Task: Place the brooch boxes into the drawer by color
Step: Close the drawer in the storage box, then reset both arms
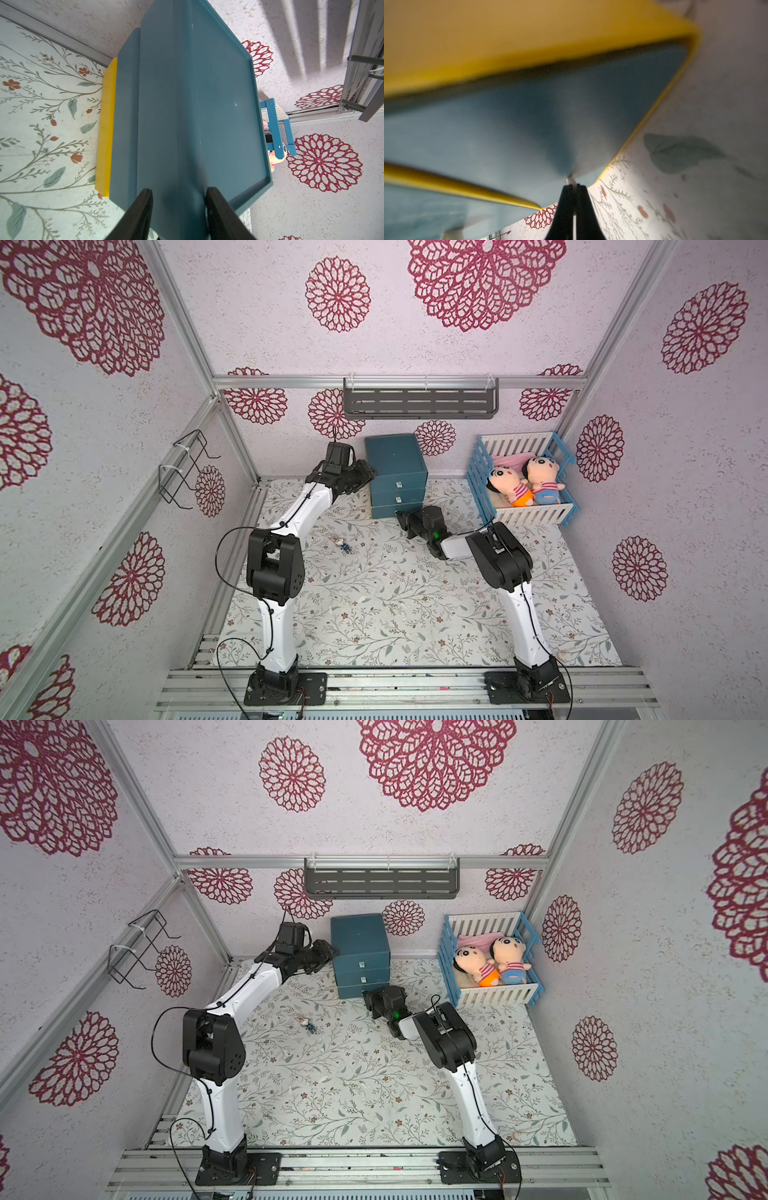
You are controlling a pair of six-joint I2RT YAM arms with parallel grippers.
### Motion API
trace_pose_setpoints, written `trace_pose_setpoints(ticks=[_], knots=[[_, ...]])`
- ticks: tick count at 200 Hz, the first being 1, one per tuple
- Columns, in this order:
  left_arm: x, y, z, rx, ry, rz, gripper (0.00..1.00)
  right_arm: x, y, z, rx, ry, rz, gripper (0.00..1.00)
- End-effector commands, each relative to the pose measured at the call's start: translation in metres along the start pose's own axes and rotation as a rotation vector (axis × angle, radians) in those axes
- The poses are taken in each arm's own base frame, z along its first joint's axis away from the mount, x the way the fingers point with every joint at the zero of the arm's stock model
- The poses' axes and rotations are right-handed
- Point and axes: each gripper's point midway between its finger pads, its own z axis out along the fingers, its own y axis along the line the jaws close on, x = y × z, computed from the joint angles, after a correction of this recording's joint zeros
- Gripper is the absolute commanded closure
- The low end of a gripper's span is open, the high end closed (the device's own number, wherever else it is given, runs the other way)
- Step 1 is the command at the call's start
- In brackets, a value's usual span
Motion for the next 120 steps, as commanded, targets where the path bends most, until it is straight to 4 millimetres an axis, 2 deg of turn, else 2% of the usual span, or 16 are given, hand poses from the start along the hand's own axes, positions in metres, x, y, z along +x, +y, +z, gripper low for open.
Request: trace_pose_setpoints(ticks=[1,41,59,63,80,86,95,120], knots=[[0.010,0.002,-0.008,-0.028,0.027,-0.002,0.52,0.003,-0.016,0.005,0.061,-0.001,-0.009,0.79],[0.007,-0.007,-0.020,-0.025,0.000,0.007,0.52,0.010,-0.005,-0.017,0.108,-0.023,-0.021,0.44],[0.003,-0.008,-0.031,-0.042,-0.028,0.011,0.51,0.011,0.009,-0.036,0.145,-0.051,-0.072,0.34],[-0.005,-0.021,-0.048,-0.022,-0.062,0.022,0.51,0.011,0.013,-0.041,0.154,-0.057,-0.092,0.33],[-0.015,-0.028,-0.075,-0.030,-0.128,0.029,0.51,0.007,0.034,-0.066,0.187,-0.095,-0.204,0.25],[-0.018,-0.031,-0.086,-0.030,-0.153,0.033,0.50,0.004,0.042,-0.076,0.198,-0.110,-0.246,0.18],[-0.023,-0.034,-0.103,-0.036,-0.191,0.040,0.50,-0.001,0.059,-0.091,0.188,-0.135,-0.322,0.01],[-0.030,-0.035,-0.149,-0.058,-0.279,0.056,0.39,-0.021,0.113,-0.139,0.154,-0.231,-0.550,0.01]])
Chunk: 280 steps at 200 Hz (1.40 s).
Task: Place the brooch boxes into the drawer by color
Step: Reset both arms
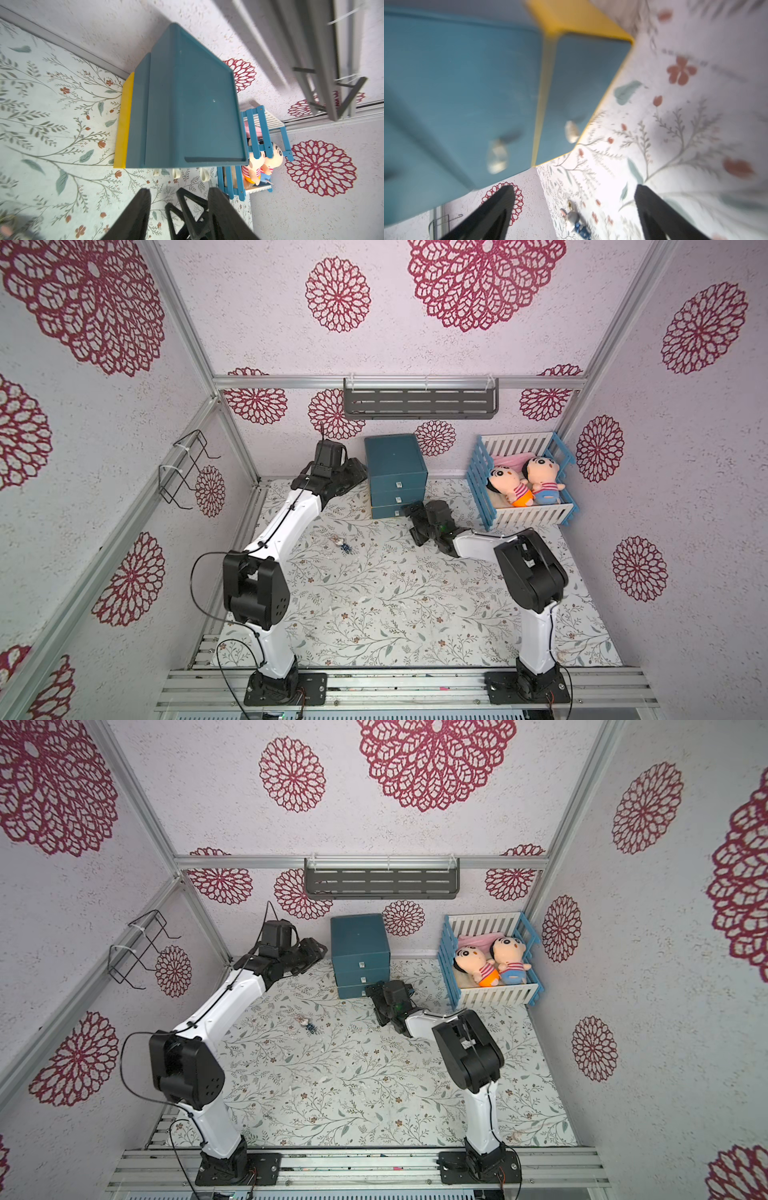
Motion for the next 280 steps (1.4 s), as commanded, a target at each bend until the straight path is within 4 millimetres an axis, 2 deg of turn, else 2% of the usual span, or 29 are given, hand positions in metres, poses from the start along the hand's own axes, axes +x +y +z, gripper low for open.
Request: trace_pose_setpoints(ticks=[1,5,7,9,36,62,68,90,108,117,127,137,148,163,184,209,224,243,264,280], knots=[[-0.025,-0.006,-0.049,-0.015,-0.125,0.026,0.39,-0.049,0.050,-0.061,-0.043,-0.166,-0.268,0.01],[-0.026,-0.006,-0.056,-0.009,-0.129,0.025,0.21,-0.055,0.054,-0.070,-0.052,-0.182,-0.295,0.01],[-0.025,-0.005,-0.057,-0.010,-0.127,0.023,0.06,-0.058,0.057,-0.074,-0.058,-0.190,-0.308,0.01],[-0.026,-0.005,-0.060,-0.006,-0.128,0.022,0.01,-0.060,0.059,-0.079,-0.064,-0.199,-0.326,0.01],[-0.028,0.013,-0.100,-0.065,-0.166,0.029,0.03,-0.098,0.086,-0.145,-0.092,-0.368,-0.535,0.01],[-0.030,0.003,-0.147,-0.005,-0.280,0.190,0.03,-0.136,0.084,-0.200,0.073,-0.594,-0.694,0.01],[-0.029,0.007,-0.156,-0.020,-0.298,0.220,0.03,-0.144,0.078,-0.212,0.122,-0.654,-0.714,0.01],[-0.034,0.043,-0.171,-0.239,-0.345,0.290,0.03,-0.169,0.056,-0.250,0.225,-0.813,-0.777,0.01],[-0.040,0.075,-0.185,-0.405,-0.420,0.295,0.03,-0.183,0.031,-0.267,0.286,-0.854,-0.807,0.01],[-0.041,0.085,-0.192,-0.439,-0.468,0.317,0.03,-0.187,0.021,-0.274,0.303,-0.876,-0.833,0.01],[-0.039,0.091,-0.194,-0.449,-0.502,0.421,0.03,-0.189,0.010,-0.281,0.320,-0.909,-0.858,0.01],[-0.035,0.104,-0.197,-0.489,-0.542,0.499,0.03,-0.187,-0.002,-0.285,0.330,-0.937,-0.893,0.01],[-0.025,0.133,-0.190,-0.533,-0.536,0.537,0.03,-0.184,-0.015,-0.288,0.322,-0.971,-0.919,0.01],[-0.011,0.182,-0.179,-0.581,-0.480,0.506,0.03,-0.180,-0.036,-0.288,0.341,-0.986,-0.941,0.01],[0.003,0.251,-0.168,-0.660,-0.446,0.405,0.03,-0.177,-0.070,-0.272,0.415,-0.927,-0.977,0.01],[0.008,0.296,-0.152,-0.692,-0.453,0.356,0.03,-0.174,-0.094,-0.262,0.399,-0.936,-0.983,0.01],[0.015,0.312,-0.136,-0.696,-0.422,0.359,0.03,-0.175,-0.102,-0.252,0.399,-0.916,-0.990,0.01],[0.022,0.323,-0.118,-0.673,-0.409,0.361,0.03,-0.174,-0.105,-0.246,0.360,-0.927,-1.012,0.01],[0.014,0.321,-0.110,-0.642,-0.447,0.351,0.03,-0.170,-0.111,-0.240,0.326,-0.928,-1.032,0.01],[0.008,0.318,-0.104,-0.626,-0.455,0.392,0.03,-0.160,-0.112,-0.240,0.269,-0.932,-1.073,0.01]])
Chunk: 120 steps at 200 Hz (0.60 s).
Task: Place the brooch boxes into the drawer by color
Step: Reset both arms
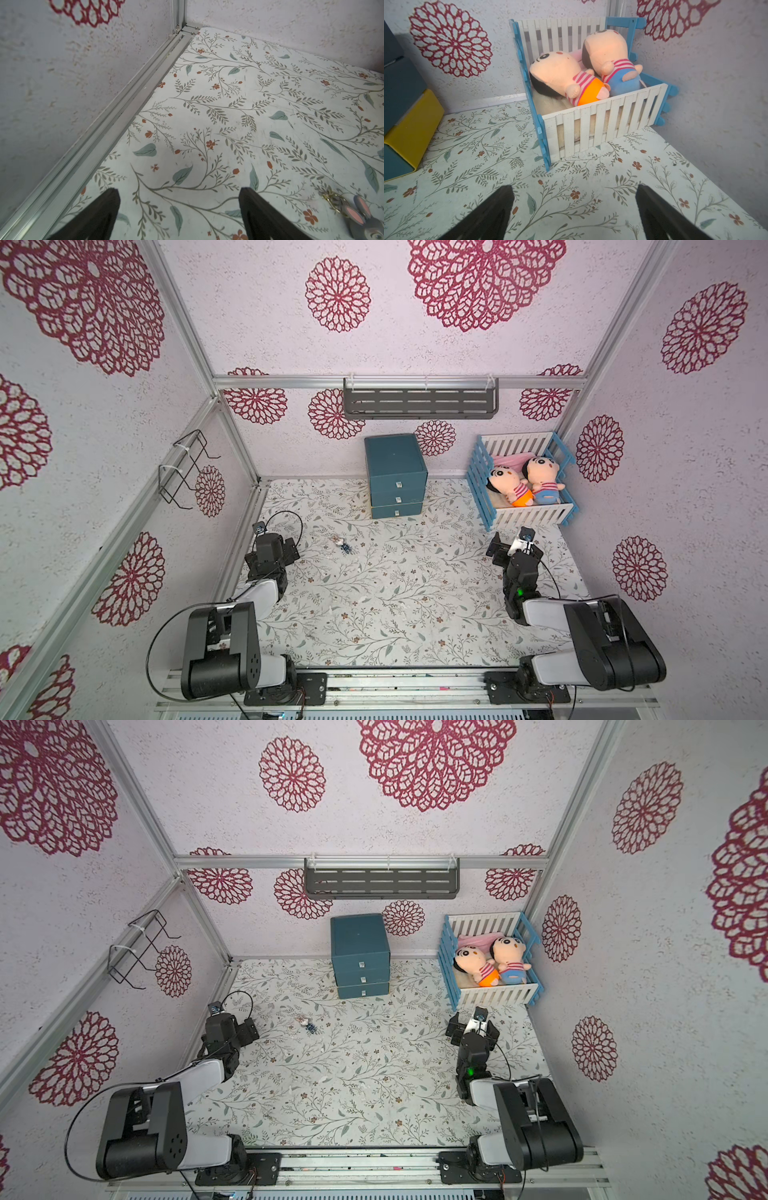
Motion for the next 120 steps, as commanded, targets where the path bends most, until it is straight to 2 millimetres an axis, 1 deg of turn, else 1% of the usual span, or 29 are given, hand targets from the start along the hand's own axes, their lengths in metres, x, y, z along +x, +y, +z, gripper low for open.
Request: trace_pose_setpoints(ticks=[1,7,13,18,20,21,25,32,37,46,57,59,74,85,93,107,120], knots=[[-0.042,-0.014,0.002,0.068,-0.157,-0.009,0.03,-0.032,0.010,-0.010,-0.089,-0.180,0.017,0.01],[-0.044,-0.018,0.002,0.087,-0.168,0.005,0.03,-0.029,0.018,-0.012,-0.135,-0.178,-0.002,0.01],[-0.045,-0.019,0.002,0.099,-0.205,0.013,0.03,-0.029,0.019,-0.017,-0.153,-0.209,-0.008,0.01],[-0.042,-0.017,0.003,0.092,-0.219,0.004,0.03,-0.029,0.017,-0.024,-0.156,-0.240,-0.007,0.01],[-0.037,-0.016,0.003,0.088,-0.217,0.001,0.03,-0.030,0.016,-0.026,-0.151,-0.251,-0.003,0.01],[-0.039,-0.015,0.003,0.087,-0.223,-0.004,0.03,-0.030,0.014,-0.027,-0.148,-0.253,0.000,0.01],[-0.031,-0.014,0.003,0.085,-0.226,-0.009,0.03,-0.029,0.013,-0.029,-0.143,-0.246,0.006,0.01],[-0.032,-0.012,0.000,0.089,-0.273,-0.028,0.03,-0.029,0.010,-0.032,-0.139,-0.249,0.022,0.01],[-0.024,-0.011,-0.002,0.089,-0.283,-0.023,0.03,-0.032,0.007,-0.036,-0.132,-0.275,0.026,0.01],[-0.031,-0.011,-0.007,0.092,-0.346,-0.019,0.03,-0.033,0.003,-0.041,-0.121,-0.290,0.037,0.01],[-0.030,-0.012,-0.006,0.085,-0.317,-0.027,0.03,-0.032,-0.002,-0.046,-0.110,-0.296,0.052,0.01],[-0.030,-0.013,-0.005,0.084,-0.309,-0.023,0.03,-0.036,-0.002,-0.047,-0.110,-0.313,0.058,0.01],[-0.028,-0.016,0.003,0.076,-0.270,0.000,0.03,-0.036,-0.006,-0.052,-0.102,-0.325,0.066,0.01],[-0.030,-0.016,0.003,0.077,-0.289,0.002,0.03,-0.036,-0.006,-0.050,-0.097,-0.324,0.065,0.01],[-0.029,-0.015,0.003,0.073,-0.280,0.003,0.03,-0.036,-0.005,-0.044,-0.087,-0.306,0.067,0.01],[-0.029,-0.015,0.003,0.072,-0.279,0.004,0.03,-0.029,-0.002,-0.026,-0.074,-0.242,0.062,0.01],[-0.029,-0.015,0.002,0.074,-0.283,0.002,0.03,-0.024,0.011,-0.009,-0.106,-0.181,0.018,0.01]])
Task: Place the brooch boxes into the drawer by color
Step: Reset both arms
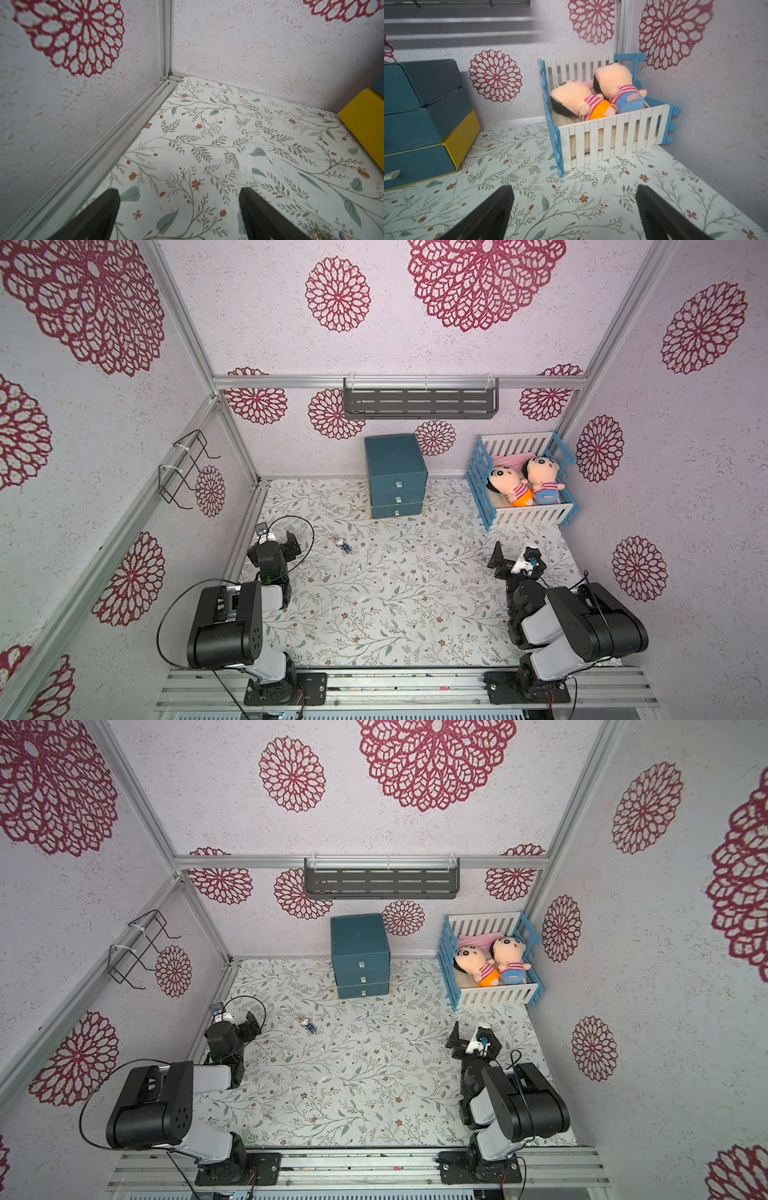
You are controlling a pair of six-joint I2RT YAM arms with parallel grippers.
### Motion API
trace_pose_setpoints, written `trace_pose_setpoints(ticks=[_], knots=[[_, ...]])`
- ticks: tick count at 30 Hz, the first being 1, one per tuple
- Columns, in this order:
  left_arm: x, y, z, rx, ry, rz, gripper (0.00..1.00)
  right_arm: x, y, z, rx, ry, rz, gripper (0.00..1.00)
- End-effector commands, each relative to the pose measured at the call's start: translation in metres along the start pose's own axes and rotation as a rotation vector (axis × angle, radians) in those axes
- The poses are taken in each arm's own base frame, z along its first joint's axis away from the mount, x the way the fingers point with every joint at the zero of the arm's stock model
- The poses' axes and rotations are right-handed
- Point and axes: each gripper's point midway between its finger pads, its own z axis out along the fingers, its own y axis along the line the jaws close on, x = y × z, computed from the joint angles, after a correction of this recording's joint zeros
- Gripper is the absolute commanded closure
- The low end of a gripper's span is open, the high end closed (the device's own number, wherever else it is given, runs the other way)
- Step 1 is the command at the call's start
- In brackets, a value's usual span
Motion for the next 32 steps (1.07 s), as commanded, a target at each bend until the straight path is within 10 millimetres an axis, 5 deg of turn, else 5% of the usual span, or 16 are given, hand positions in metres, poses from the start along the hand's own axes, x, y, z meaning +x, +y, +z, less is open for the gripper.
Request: trace_pose_setpoints(ticks=[1,32], knots=[[-0.010,-0.002,0.000,0.003,-0.040,0.006,0.03,-0.007,0.010,0.026,-0.018,0.016,-0.016,0.01],[-0.013,0.009,-0.005,-0.074,-0.072,-0.020,0.03,-0.011,0.008,0.019,-0.018,-0.009,-0.002,0.01]])
